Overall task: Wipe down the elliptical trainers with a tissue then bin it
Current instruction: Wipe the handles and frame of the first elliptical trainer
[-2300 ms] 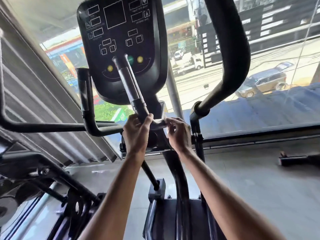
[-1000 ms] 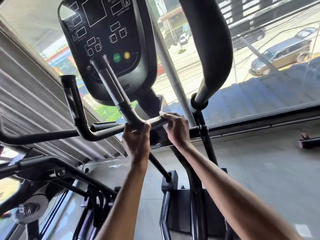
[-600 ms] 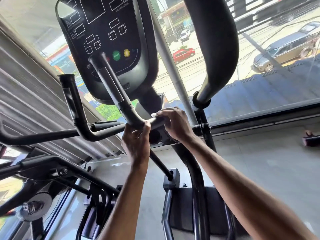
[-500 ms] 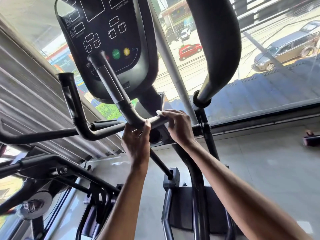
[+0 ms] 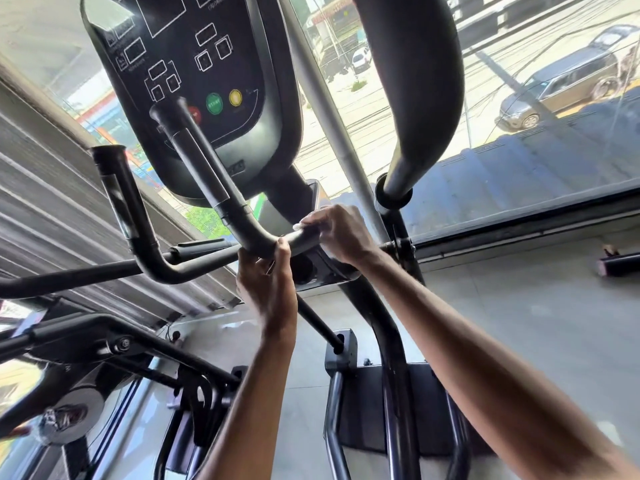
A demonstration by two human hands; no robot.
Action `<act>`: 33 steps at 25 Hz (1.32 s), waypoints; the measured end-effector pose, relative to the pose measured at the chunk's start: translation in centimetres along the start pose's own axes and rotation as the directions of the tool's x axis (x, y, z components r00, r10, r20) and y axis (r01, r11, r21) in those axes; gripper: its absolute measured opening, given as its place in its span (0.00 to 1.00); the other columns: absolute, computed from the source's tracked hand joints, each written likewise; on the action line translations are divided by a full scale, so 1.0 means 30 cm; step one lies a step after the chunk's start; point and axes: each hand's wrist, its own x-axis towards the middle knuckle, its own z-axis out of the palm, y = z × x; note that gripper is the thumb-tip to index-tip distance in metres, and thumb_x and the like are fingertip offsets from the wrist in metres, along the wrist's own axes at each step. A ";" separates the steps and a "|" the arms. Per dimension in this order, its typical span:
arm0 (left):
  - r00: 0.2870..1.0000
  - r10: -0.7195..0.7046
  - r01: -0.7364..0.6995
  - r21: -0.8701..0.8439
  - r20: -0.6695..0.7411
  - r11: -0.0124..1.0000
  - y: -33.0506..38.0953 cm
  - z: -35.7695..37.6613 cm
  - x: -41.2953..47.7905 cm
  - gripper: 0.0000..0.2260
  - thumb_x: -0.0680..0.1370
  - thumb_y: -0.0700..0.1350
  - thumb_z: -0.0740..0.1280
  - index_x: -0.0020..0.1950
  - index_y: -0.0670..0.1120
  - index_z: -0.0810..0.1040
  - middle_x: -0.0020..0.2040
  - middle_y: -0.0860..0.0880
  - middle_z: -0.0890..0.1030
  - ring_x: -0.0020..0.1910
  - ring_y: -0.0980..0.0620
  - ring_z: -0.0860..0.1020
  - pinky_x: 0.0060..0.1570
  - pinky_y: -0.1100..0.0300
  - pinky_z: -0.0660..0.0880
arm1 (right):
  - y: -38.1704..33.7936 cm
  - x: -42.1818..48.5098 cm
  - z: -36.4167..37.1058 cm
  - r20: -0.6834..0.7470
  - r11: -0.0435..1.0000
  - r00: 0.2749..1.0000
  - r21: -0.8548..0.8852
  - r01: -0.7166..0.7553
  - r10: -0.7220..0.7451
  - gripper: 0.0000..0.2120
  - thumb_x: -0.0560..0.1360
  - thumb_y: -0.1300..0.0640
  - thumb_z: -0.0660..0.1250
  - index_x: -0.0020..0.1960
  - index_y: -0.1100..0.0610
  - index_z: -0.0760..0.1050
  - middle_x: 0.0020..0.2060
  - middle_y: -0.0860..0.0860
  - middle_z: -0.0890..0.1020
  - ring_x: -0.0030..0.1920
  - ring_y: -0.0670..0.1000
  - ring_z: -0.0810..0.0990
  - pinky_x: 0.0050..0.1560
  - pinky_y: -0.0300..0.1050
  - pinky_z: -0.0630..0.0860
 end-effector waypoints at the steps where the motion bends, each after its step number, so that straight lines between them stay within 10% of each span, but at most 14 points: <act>1: 1.000 0.001 -0.001 -0.009 -0.005 1.000 0.009 0.009 -0.009 0.10 0.73 0.57 0.70 0.50 0.55 0.80 0.41 0.61 0.84 0.40 0.60 0.81 0.48 0.52 0.80 | 0.012 -0.040 0.019 -0.085 0.997 0.995 0.053 0.059 -0.055 0.19 0.73 0.66 0.64 0.54 0.48 0.86 0.51 0.45 0.87 0.54 0.48 0.84 0.58 0.43 0.78; 6: 0.997 -0.030 0.026 -0.071 -0.066 0.997 0.022 0.047 -0.037 0.08 0.74 0.56 0.69 0.51 0.56 0.78 0.44 0.61 0.84 0.45 0.61 0.82 0.51 0.58 0.78 | 0.167 -0.123 0.131 -0.356 0.982 0.917 0.114 -0.152 0.183 0.18 0.78 0.65 0.68 0.64 0.51 0.82 0.60 0.46 0.84 0.59 0.47 0.82 0.64 0.40 0.75; 10: 0.996 -0.054 0.047 -0.094 -0.069 0.994 0.003 0.046 -0.034 0.17 0.73 0.58 0.69 0.56 0.48 0.80 0.44 0.62 0.84 0.47 0.61 0.82 0.56 0.52 0.79 | 0.224 -0.015 0.107 -0.169 0.861 0.862 0.283 -0.422 0.478 0.13 0.77 0.61 0.70 0.60 0.53 0.83 0.55 0.50 0.85 0.55 0.47 0.84 0.59 0.47 0.81; 14: 0.995 -0.064 0.057 -0.084 -0.081 0.995 0.020 0.057 -0.040 0.15 0.75 0.54 0.68 0.56 0.46 0.80 0.44 0.63 0.83 0.46 0.66 0.80 0.51 0.59 0.76 | 0.213 -0.027 0.106 -0.191 0.955 0.942 0.161 -0.247 0.276 0.16 0.75 0.66 0.69 0.58 0.53 0.85 0.54 0.49 0.86 0.55 0.46 0.84 0.60 0.41 0.78; 23: 0.993 -0.086 0.078 -0.095 -0.086 0.992 0.041 0.057 -0.049 0.08 0.74 0.53 0.68 0.51 0.52 0.79 0.40 0.67 0.81 0.42 0.67 0.79 0.48 0.60 0.74 | 0.247 0.219 0.025 0.322 0.875 0.815 -0.122 -0.469 0.482 0.13 0.77 0.66 0.67 0.57 0.57 0.86 0.55 0.50 0.86 0.58 0.50 0.82 0.63 0.43 0.78; 26: 0.991 -0.109 0.098 -0.125 -0.079 0.987 0.034 0.052 -0.039 0.10 0.73 0.52 0.69 0.52 0.50 0.81 0.41 0.65 0.83 0.43 0.65 0.80 0.49 0.59 0.76 | 0.256 0.237 0.019 0.381 0.881 0.803 -0.070 -0.469 0.458 0.15 0.77 0.71 0.64 0.59 0.63 0.84 0.56 0.54 0.85 0.53 0.47 0.81 0.46 0.30 0.76; 29: 0.991 -0.129 0.120 -0.195 -0.036 0.973 0.025 0.042 -0.027 0.14 0.71 0.55 0.71 0.52 0.49 0.82 0.45 0.58 0.86 0.47 0.56 0.84 0.55 0.50 0.81 | 0.283 0.208 0.048 0.337 0.851 0.820 0.088 -0.517 0.463 0.15 0.76 0.74 0.63 0.57 0.65 0.84 0.55 0.56 0.85 0.50 0.48 0.83 0.45 0.24 0.74; 33: 0.993 -0.121 0.117 -0.178 -0.008 0.977 0.016 0.031 -0.021 0.09 0.71 0.57 0.72 0.49 0.58 0.83 0.47 0.57 0.86 0.51 0.52 0.85 0.60 0.42 0.80 | 0.392 0.061 0.152 0.014 0.831 0.866 0.274 -0.484 0.500 0.07 0.70 0.48 0.74 0.48 0.40 0.86 0.49 0.45 0.86 0.52 0.47 0.85 0.57 0.49 0.82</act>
